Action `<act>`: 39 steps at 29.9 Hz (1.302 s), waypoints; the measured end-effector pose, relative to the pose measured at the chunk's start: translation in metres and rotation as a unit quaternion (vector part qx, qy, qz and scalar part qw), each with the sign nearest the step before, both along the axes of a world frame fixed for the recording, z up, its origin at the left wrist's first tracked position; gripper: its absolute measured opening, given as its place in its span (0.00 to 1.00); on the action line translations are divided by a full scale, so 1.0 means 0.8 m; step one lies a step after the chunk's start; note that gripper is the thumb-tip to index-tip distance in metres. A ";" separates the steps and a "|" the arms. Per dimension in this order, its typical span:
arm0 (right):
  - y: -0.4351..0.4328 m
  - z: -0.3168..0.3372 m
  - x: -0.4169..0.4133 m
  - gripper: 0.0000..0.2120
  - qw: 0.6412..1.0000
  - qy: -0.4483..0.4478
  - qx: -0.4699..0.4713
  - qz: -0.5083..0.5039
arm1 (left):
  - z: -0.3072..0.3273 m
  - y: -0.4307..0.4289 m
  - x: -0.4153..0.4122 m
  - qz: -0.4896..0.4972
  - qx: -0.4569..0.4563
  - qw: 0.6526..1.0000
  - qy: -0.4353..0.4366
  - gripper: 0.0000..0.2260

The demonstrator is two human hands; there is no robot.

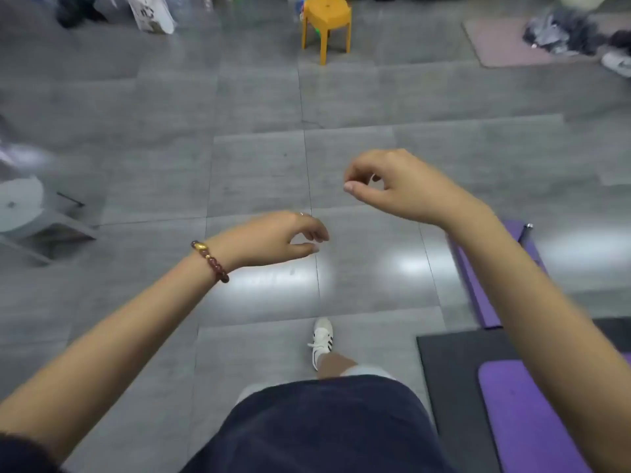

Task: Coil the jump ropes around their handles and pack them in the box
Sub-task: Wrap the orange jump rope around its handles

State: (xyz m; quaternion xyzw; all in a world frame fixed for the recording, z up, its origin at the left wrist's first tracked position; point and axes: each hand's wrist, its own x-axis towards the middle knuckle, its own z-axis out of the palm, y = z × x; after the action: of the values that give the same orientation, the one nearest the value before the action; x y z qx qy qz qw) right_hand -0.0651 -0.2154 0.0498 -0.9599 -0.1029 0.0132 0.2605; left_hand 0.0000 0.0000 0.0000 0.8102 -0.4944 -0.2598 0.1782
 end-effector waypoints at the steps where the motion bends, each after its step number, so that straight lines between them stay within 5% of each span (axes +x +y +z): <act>1: -0.009 0.005 0.021 0.08 1.000 -0.001 -0.001 -0.006 | 0.005 -0.010 0.020 0.007 0.008 1.000 0.003 0.11; 39: -0.363 -0.024 1.004 0.05 0.995 0.040 0.078 -0.051 | -0.015 -0.338 1.026 0.049 -0.003 0.999 -0.002 0.09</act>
State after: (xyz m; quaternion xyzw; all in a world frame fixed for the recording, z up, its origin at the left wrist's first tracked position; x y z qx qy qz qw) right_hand 0.7380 -0.5058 0.0310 -0.9395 -0.0442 0.0307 0.3384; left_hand 0.8205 -0.2705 -0.0118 0.8335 -0.4551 -0.2474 0.1922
